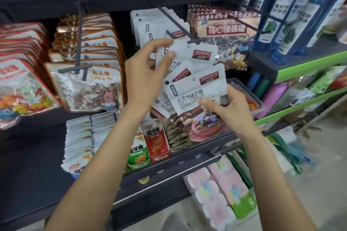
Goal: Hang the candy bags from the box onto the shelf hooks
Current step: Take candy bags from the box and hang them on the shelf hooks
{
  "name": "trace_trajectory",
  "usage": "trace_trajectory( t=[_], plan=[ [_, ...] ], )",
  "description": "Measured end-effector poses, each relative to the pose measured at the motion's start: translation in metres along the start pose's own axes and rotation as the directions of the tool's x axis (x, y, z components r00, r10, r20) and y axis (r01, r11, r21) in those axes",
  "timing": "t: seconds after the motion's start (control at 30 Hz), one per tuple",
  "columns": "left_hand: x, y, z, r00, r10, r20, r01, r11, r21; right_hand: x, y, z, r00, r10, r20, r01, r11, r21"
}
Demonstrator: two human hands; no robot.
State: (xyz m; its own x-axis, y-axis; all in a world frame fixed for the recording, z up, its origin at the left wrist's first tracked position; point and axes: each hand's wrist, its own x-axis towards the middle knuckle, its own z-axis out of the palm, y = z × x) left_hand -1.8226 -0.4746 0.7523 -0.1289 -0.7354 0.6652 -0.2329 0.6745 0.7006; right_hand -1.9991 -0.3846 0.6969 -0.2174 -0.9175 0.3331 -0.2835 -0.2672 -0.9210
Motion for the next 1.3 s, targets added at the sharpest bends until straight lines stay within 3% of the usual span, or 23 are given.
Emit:
trace_trajectory(
  t=[0.33, 0.5, 0.6, 0.83, 0.93, 1.03, 1.3],
  plan=[
    [0.004, -0.017, 0.005, 0.998, -0.029, -0.058, 0.035, 0.994, 0.106, 0.007, 0.009, 0.002, 0.997, -0.021, 0.070, 0.020, 1.000, 0.011],
    [0.024, -0.043, 0.013, 0.990, 0.093, -0.104, -0.053, 0.941, 0.334, 0.025, 0.017, 0.013, 1.000, -0.009, 0.016, 0.010, 0.999, -0.052],
    [0.030, -0.052, 0.022, 0.993, 0.084, -0.079, -0.043, 0.903, 0.427, 0.028, 0.020, 0.015, 0.999, -0.016, -0.045, 0.013, 0.998, -0.065],
    [0.008, -0.031, 0.017, 0.991, -0.096, -0.093, 0.110, 0.981, 0.157, 0.007, 0.012, -0.014, 0.989, -0.043, -0.139, 0.050, 0.998, 0.044],
    [-0.016, -0.002, 0.010, 0.994, -0.052, -0.092, 0.054, 0.998, 0.019, 0.006, 0.004, -0.024, 0.979, -0.043, -0.198, 0.069, 0.990, 0.126],
    [-0.027, 0.019, 0.006, 1.000, -0.027, 0.007, 0.028, 0.991, -0.132, 0.013, -0.007, -0.026, 0.977, -0.076, -0.200, 0.108, 0.982, 0.154],
    [-0.015, 0.013, 0.012, 0.998, -0.044, -0.043, 0.040, 0.995, -0.092, 0.034, -0.012, -0.022, 0.972, -0.069, -0.224, 0.107, 0.980, 0.165]
  ],
)
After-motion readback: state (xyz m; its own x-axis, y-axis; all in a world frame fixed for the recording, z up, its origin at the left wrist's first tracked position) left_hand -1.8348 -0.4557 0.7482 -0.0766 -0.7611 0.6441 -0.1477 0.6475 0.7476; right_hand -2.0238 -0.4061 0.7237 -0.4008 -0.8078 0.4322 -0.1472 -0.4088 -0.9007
